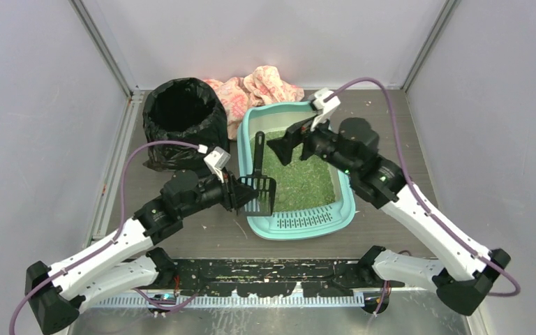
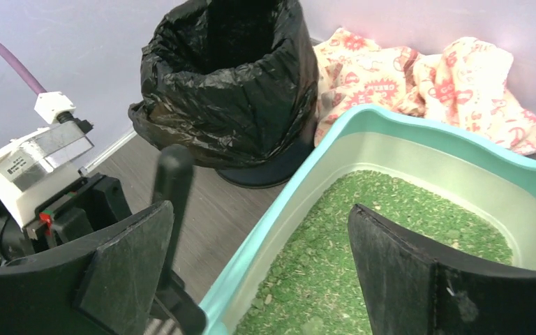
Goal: Clean the litter box
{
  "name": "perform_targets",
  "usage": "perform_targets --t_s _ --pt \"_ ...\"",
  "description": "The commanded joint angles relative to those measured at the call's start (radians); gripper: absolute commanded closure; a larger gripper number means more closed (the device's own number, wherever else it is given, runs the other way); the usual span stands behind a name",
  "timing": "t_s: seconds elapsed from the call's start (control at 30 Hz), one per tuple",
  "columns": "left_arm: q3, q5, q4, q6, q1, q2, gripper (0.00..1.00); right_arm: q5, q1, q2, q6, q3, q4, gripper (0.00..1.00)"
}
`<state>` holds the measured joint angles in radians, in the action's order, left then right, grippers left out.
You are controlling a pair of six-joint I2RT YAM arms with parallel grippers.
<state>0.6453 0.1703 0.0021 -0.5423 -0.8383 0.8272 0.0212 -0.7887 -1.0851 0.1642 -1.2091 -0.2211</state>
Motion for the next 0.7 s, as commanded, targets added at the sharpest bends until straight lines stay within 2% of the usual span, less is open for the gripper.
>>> perform_targets --t_s 0.0,0.13,0.3,0.5,0.67 --pt "0.04 0.106 -0.056 0.083 0.002 -0.051 1.0 -0.372 0.122 0.075 -0.032 -0.023 -0.091 0.0" --pt "0.054 0.18 -0.112 0.134 0.002 -0.066 1.0 -0.565 0.129 0.091 -0.106 -0.072 -0.251 0.0" --pt "0.061 0.284 -0.107 0.153 0.002 -0.035 1.0 -0.719 0.13 0.114 -0.121 -0.05 -0.32 0.01" --pt "0.052 0.375 -0.033 0.124 0.001 0.016 1.0 -0.745 0.129 0.145 -0.113 -0.011 -0.32 0.07" --pt "0.047 0.379 -0.008 0.106 0.002 0.021 1.0 -0.749 0.129 0.122 -0.113 -0.007 -0.307 0.09"
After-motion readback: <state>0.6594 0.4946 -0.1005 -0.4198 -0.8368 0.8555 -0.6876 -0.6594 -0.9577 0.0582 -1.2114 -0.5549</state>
